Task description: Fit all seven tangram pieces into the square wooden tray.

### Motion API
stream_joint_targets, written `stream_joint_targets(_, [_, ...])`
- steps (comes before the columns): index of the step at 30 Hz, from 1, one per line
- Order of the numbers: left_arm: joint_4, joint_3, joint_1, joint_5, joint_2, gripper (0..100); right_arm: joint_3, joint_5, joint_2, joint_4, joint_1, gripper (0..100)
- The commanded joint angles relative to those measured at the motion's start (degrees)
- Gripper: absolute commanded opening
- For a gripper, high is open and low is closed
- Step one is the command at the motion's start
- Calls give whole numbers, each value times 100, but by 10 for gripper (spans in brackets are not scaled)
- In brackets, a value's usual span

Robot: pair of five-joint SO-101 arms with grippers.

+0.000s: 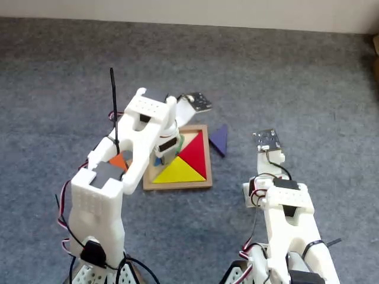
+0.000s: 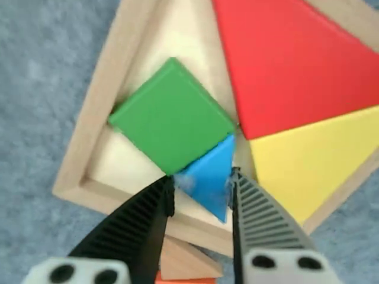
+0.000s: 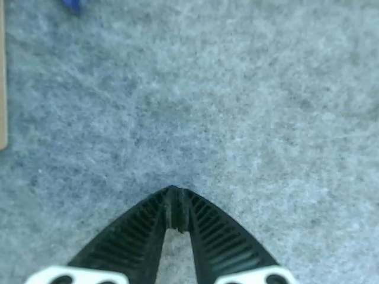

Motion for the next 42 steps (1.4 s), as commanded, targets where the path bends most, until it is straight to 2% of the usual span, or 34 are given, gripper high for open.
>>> stream_joint_targets(1, [448, -796, -101, -422, -31, 152, 4, 26, 57, -171, 48, 6])
stream_joint_targets(9, [1240, -1613, -347, -862, -31, 152, 4, 26, 48, -171, 48, 6])
stream_joint_targets(13, [1556, -1789, -462, -862, -31, 151, 4, 26, 48, -171, 48, 6])
stream_joint_targets(21, [1565, -1288, -479, -624, -4, 147, 4, 26, 48, -171, 48, 6])
stream_joint_targets(24, [1319, -1033, -479, -273, 4, 147, 4, 26, 48, -171, 48, 6])
stream_joint_targets(32, [325, -92, -532, -88, -22, 147, 4, 26, 48, -171, 48, 6])
stream_joint_targets(42, [-299, -127, -778, -9, -31, 147, 4, 26, 48, -171, 48, 6])
